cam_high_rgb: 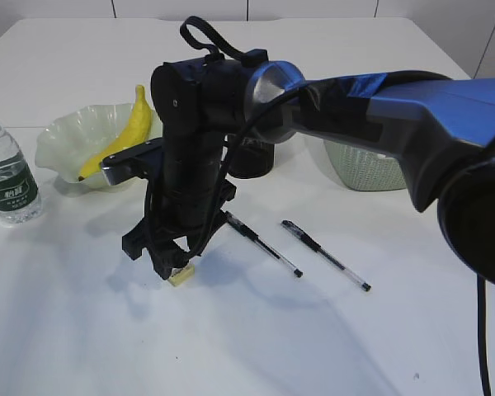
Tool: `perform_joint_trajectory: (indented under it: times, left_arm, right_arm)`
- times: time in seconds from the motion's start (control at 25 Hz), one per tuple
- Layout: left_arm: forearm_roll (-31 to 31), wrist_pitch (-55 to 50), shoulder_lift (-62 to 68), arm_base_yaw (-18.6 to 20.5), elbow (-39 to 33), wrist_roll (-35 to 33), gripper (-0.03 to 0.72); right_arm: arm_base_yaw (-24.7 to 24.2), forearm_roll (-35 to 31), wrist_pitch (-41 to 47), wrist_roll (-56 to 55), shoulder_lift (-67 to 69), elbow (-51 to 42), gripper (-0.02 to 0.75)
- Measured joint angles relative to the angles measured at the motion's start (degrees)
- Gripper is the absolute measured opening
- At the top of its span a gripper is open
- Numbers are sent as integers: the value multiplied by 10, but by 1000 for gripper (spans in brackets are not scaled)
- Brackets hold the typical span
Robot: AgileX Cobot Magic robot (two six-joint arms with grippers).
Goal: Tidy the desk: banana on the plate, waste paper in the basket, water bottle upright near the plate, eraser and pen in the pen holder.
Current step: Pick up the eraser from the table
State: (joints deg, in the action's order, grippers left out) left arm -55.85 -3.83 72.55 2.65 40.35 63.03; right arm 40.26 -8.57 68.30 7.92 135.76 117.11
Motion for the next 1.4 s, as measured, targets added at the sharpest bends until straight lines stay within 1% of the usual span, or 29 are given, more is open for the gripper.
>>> perform_joint_trajectory:
  times: [0.56, 1.4]
  left_arm:
    - [0, -1, 0, 0, 0, 0, 254]
    - [1, -1, 0, 0, 0, 0, 254]
  right_arm:
    - [0, -2, -42, -1, 0, 0, 446]
    - [0, 2, -46, -2, 25, 0, 447]
